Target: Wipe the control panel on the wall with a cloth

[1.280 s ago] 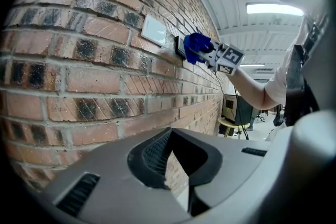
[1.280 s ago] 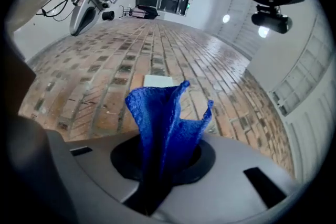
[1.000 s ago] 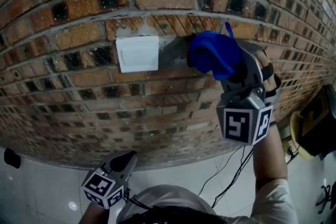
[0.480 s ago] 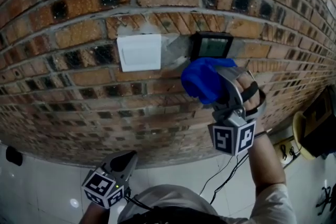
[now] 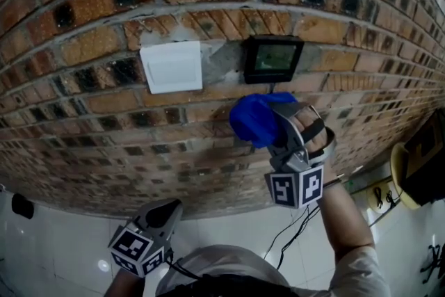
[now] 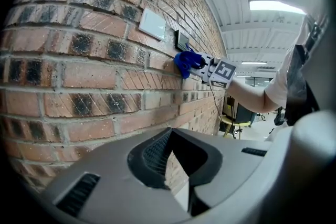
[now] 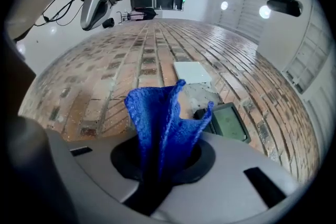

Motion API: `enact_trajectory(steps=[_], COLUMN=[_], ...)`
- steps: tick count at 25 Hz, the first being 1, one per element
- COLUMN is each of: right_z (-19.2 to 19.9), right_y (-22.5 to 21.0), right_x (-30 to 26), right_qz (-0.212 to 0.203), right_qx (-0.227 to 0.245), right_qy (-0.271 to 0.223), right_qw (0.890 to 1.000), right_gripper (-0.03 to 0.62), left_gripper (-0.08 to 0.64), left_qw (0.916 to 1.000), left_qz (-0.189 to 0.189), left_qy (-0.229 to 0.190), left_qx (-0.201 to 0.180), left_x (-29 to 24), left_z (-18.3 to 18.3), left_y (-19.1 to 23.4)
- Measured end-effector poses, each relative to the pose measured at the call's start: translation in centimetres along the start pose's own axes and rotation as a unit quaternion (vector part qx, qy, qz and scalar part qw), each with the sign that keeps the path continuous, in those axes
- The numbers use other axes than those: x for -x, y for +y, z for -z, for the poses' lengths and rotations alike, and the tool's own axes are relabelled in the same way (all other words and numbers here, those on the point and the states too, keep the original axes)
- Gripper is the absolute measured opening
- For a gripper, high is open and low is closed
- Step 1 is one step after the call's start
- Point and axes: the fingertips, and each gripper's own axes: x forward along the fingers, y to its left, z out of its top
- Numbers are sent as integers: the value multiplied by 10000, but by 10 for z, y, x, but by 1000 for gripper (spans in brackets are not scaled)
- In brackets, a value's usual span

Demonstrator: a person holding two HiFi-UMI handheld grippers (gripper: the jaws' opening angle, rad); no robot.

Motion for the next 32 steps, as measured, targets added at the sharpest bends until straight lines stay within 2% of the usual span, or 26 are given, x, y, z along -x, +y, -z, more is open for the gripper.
enact_trajectory(steps=[2, 4, 7, 9, 11, 15, 18, 21, 22, 25, 26, 32], right_z=[0, -2, 0, 7, 17, 35, 46, 48, 49, 50, 46, -17], right_y=[-2, 2, 18, 34, 58, 102, 125, 138, 139, 139, 136, 115], right_x=[5, 20, 50, 71, 93, 134, 159, 184, 193, 221, 229, 264], right_qz=[13, 4, -87, -240, -466, -883, -1154, -1347, -1336, -1127, -1058, -795], right_qx=[-332, -925, -1927, -2405, -2906, -3888, -4279, -4601, -4784, -5519, -5622, -5903], right_qy=[-81, -138, -162, -65, 40, 127, 129, 229, 324, 819, 895, 808], right_qw=[9994, 9956, 9811, 9703, 9557, 9170, 8963, 8773, 8673, 8222, 8153, 7991], right_gripper=[89, 89, 89, 89, 89, 89, 89, 89, 89, 89, 89, 89], left_gripper=[1, 1, 2, 2, 2, 2, 2, 2, 2, 1, 2, 2], left_qw=[10000, 10000, 9997, 9994, 9986, 9929, 9892, 9890, 9891, 9892, 9898, 9922], left_qz=[-41, -79, -185, -282, -476, -1075, -1333, -1379, -1390, -1397, -1359, -1202], left_qy=[-12, 60, 152, 184, 221, 400, 439, 380, 358, 293, 271, 173], left_qx=[-12, -9, 21, 8, 66, 314, 421, 375, 339, 333, 331, 265], left_x=[-4, -5, -8, -12, -11, 4, 8, 16, 22, 40, 46, 109], left_z=[-2, 1, 1, -2, -5, 2, 11, 15, 16, 21, 22, 35], left_y=[-2, -6, -12, -15, -20, -27, -34, -45, -48, -50, -52, -57])
